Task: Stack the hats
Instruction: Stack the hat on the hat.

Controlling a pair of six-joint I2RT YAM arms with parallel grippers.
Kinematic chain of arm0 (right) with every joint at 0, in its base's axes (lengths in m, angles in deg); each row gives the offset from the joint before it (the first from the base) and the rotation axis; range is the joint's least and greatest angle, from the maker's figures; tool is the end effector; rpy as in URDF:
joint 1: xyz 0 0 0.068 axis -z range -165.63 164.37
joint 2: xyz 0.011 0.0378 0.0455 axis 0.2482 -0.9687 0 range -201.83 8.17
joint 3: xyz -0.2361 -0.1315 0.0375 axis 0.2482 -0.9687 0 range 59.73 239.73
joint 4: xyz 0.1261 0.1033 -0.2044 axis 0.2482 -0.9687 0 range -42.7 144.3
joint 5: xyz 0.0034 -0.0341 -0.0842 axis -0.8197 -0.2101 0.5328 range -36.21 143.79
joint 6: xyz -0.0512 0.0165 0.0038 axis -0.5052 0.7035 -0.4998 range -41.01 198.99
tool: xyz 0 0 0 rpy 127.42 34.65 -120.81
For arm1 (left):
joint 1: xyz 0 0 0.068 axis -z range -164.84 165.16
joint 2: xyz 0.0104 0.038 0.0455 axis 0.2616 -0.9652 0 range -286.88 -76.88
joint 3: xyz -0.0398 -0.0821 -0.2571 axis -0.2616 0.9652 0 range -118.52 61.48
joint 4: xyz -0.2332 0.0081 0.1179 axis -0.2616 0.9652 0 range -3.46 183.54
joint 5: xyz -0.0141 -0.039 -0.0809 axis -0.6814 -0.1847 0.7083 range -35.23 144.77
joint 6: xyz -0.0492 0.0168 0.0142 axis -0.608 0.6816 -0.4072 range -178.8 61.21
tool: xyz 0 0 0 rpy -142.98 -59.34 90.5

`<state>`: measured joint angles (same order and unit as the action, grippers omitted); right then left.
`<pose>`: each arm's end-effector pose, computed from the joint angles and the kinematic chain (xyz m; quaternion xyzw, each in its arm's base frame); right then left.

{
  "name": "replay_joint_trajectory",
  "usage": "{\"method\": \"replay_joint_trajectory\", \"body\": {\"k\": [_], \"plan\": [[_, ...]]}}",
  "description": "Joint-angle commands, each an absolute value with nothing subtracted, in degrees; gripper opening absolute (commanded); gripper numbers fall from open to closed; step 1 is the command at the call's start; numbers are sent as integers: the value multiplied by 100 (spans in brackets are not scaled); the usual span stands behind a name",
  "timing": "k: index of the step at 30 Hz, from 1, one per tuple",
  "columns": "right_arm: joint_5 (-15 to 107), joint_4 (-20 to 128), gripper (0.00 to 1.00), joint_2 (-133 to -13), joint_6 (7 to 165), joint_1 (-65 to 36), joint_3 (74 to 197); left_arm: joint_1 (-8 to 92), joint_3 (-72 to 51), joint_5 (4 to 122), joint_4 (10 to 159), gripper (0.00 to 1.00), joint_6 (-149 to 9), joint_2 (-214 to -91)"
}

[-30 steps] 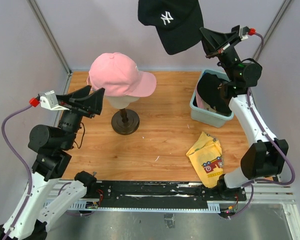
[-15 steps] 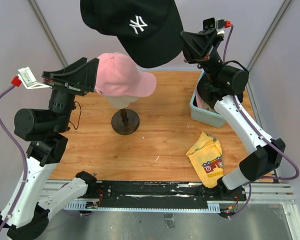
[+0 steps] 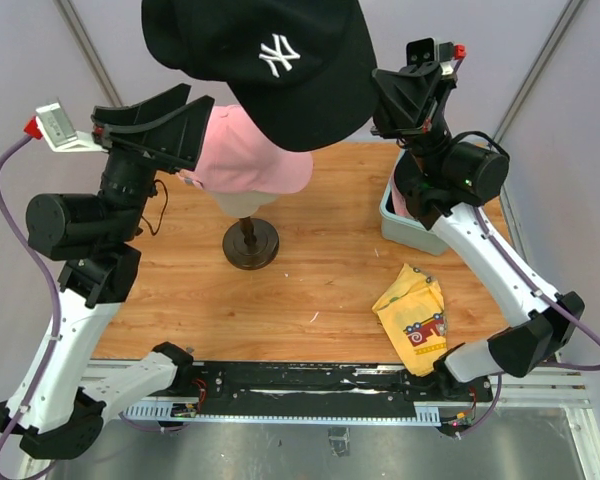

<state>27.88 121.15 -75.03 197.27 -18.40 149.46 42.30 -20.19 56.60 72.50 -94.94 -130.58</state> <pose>0.2066 0.1514 0.5647 -0.0673 0.2541 0.9418 0.2097 0.1181 -0.0618 0.5675 -0.0174 0.4064 -0.4847 0.7743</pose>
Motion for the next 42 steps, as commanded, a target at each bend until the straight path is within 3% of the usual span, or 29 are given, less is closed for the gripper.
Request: {"method": "replay_joint_trajectory", "body": {"k": [1, 12, 21, 31, 42], "plan": [[3081, 12018, 1, -7177, 19736, -2069, 15297, 4197, -1854, 6061, 6751, 98, -9027, -13139], [3288, 11456, 1, -6987, 19183, -2882, 15170, 4206, -1733, 5734, 4992, 96, -8314, -13717], [3562, 11594, 1, -6753, 19112, -2961, 14598, 4201, -1304, 5331, 3638, 93, -8226, -13702], [3578, 11717, 1, -6770, 19207, -2919, 14467, 4206, -975, 5292, 3408, 90, -8187, -13403], [3588, 11799, 1, -6510, 19222, -3062, 13989, 4206, -1418, 5195, 3379, 89, -7875, -13807]]}}
